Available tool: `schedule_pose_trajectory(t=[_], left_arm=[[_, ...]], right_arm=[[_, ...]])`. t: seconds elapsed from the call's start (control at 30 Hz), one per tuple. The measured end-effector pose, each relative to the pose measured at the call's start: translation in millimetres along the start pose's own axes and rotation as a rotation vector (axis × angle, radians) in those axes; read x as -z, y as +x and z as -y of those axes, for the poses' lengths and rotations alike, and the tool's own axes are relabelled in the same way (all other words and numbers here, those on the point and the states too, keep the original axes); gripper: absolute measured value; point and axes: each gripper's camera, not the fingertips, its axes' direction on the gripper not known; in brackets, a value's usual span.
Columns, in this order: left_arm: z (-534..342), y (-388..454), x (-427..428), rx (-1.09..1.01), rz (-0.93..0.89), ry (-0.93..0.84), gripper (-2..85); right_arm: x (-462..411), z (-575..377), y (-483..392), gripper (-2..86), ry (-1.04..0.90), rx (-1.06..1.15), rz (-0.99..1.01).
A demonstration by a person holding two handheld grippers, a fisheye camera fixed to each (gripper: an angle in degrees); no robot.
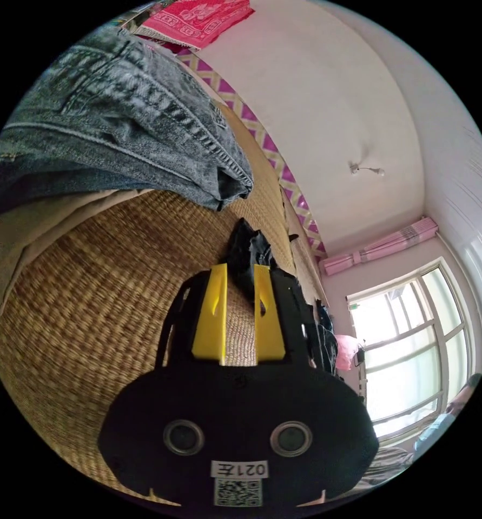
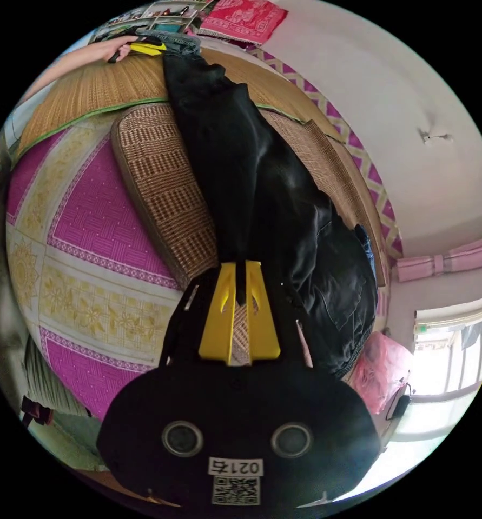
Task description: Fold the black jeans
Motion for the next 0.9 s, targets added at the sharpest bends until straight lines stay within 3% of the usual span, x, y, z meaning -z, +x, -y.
schedule_pose_trajectory(t=[0.2,0.4,0.63,0.9], left_arm=[[17,-11,-12,0.031,-0.046,-0.029,11.6],[30,-3,-29,-0.004,0.014,-0.139,4.9],[-3,4,67,-0.067,-0.098,-0.144,3.6],[-88,-23,207,0.001,-0.124,-0.119,2.7]], right_arm=[[26,-32,18,-0.4,0.083,-0.245,0.071],[34,-71,19,-0.6,0.140,-0.385,0.128],[46,-103,26,-0.7,0.179,-0.457,0.131],[62,-107,64,-0.6,0.370,-0.505,0.309]])
